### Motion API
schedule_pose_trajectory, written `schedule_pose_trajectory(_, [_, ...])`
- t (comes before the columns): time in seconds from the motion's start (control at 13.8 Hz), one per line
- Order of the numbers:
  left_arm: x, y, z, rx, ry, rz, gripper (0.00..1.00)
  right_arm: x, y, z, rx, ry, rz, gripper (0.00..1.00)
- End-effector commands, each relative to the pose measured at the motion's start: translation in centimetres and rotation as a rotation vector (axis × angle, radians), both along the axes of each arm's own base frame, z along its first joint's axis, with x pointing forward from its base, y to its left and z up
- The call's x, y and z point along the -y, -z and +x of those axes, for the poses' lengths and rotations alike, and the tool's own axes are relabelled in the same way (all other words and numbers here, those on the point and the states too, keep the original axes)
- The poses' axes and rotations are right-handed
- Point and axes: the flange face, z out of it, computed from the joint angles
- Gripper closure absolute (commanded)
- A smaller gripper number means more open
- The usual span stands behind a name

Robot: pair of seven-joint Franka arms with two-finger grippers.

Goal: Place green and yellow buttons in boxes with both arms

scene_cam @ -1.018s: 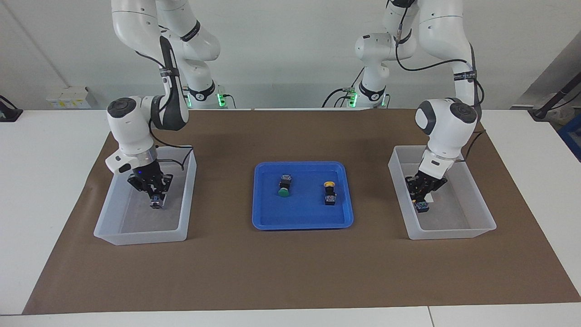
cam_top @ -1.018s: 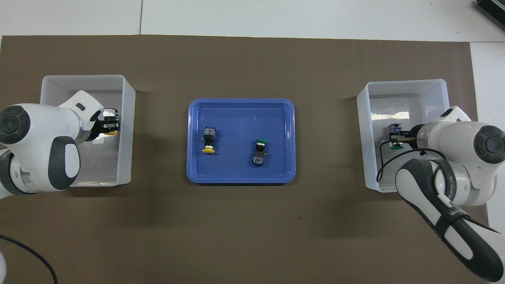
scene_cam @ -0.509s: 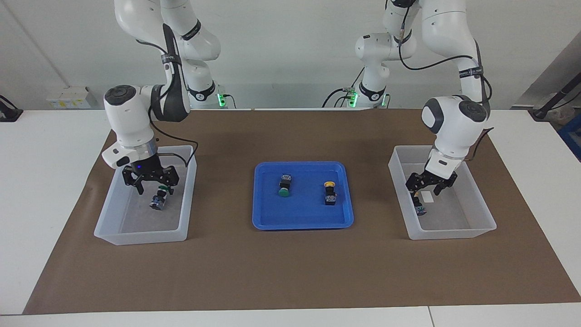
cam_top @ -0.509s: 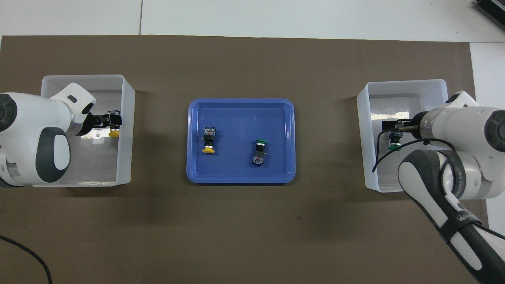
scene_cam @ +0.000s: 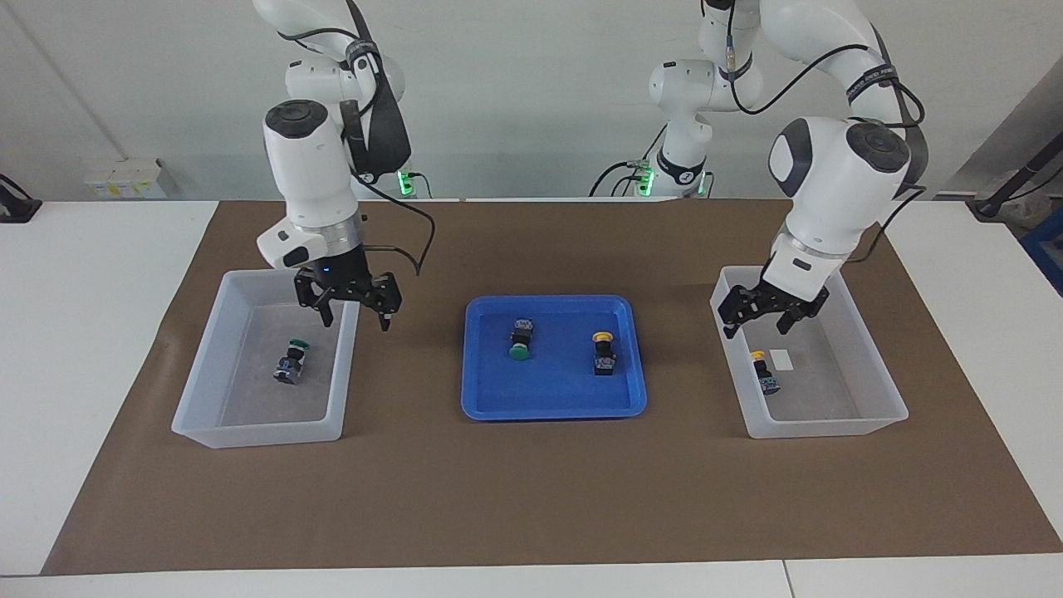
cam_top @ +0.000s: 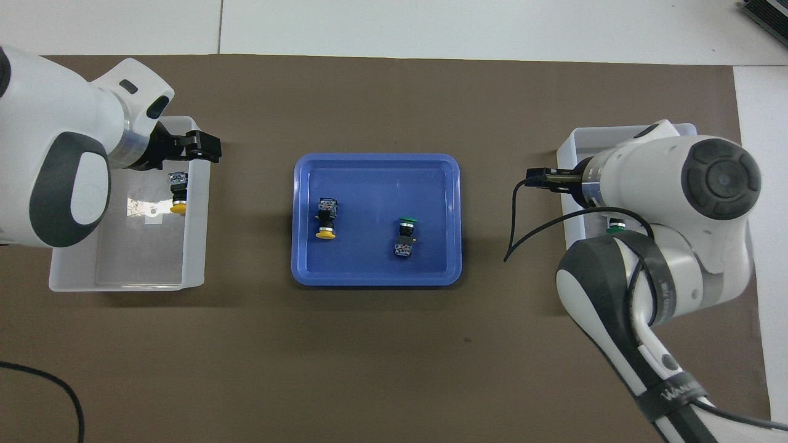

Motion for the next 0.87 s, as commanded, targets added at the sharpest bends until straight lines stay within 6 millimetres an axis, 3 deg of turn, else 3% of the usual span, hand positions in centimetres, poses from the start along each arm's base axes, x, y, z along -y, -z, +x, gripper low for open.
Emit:
schedule_pose_trajectory(0.0, [4.5,0.8,-0.8,-0.013,-0.013,0.001,0.0,-3.9,1.9,0.2,-0.014,0.048,0.042,0.0])
schedule_pose_trajectory(0.07, [6.1,1.5,-1.6,-0.02,0.012,0.002,0.0,-6.0,2.4,0.0,-0.005,0.056,0.058,0.0])
schedule_pose_trajectory(0.22, [8.8,3.4,-3.8,-0.011,0.061,0.002,0.13,-8.9,3.8,-0.4,-0.004,0.089,0.084,0.0])
schedule_pose_trajectory(0.36, [10.7,5.4,-6.0,0.036,0.097,-0.012,0.19,-11.9,5.7,-0.9,0.0,0.092,0.108,0.0])
schedule_pose_trajectory(0.65, [14.1,10.4,-8.1,0.062,0.064,-0.039,0.28,-16.7,9.3,-2.1,0.002,0.099,0.139,0.0])
schedule_pose_trajectory(0.8, [14.5,12.2,-9.0,0.08,0.062,-0.047,0.3,-18.9,10.9,-3.0,-0.002,0.062,0.141,0.0])
